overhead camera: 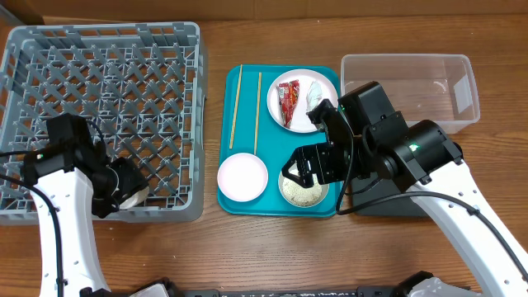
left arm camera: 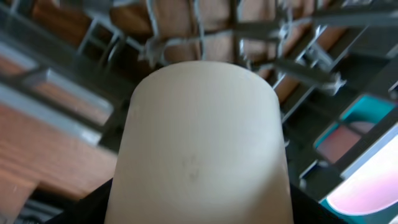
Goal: Sort waste into correct bins and load items into the dishwasher
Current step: 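Place the cup upside down in the grey dish rack with left gripper, then grasp the red snack wrapper on the white plate with right gripper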
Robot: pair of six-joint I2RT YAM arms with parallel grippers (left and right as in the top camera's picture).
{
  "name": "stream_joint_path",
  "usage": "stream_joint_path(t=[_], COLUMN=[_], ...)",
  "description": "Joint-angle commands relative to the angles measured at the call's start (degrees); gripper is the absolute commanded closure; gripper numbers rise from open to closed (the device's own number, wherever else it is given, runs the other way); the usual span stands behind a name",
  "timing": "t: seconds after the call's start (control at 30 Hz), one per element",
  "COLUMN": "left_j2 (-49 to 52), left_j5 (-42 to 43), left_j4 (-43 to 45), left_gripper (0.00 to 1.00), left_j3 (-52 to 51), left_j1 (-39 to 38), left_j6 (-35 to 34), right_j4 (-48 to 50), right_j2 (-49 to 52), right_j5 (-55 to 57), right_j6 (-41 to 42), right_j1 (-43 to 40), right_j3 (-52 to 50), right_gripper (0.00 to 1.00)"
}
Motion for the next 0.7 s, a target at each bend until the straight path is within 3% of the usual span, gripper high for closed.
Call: stream_joint_path(t=[0.0,0.1,0.33,0.4,0.43,0.67], left_j2=[-0.1,-0.1,0.4,0.4,0.4,0.4], left_j5=[1.4,3.0,4.8,5.0,5.2,7.3], left_j4=[1.6,3.9,3.7,2.7,2.3,-4.0], left_gripper=[0.36,0.28,0.23,0.12,0.00,0.00], left_j3=[-0.9,-2.2,-3.9,-3.5,-3.1,6.6], left_j1=[0.1,0.0,-0.2,-0.2,-0.2,0.0], left_j6=[1.1,1.1,1.1,1.1,1.1,1.1], right_j4=[0.1,0.2,-0.1,-0.3,-0.5,-0.6], right_j2=[-0.6,-0.6,-0.6,-0.6,-0.6,-0.6], right_j5=[0.5,0.5,0.5,0.5,0.5,0.5], right_j6=[-0.3,-0.3,-0.1,-0.1,-0.1,-0.1], right_j1=[0.3,0.3,0.3,0.3,0.3,0.3], right_j3=[0.7,0.7,0.7,0.7,0.7,0.7], right_gripper=[0.14,0.14,0.14,0.14,0.14,0.14])
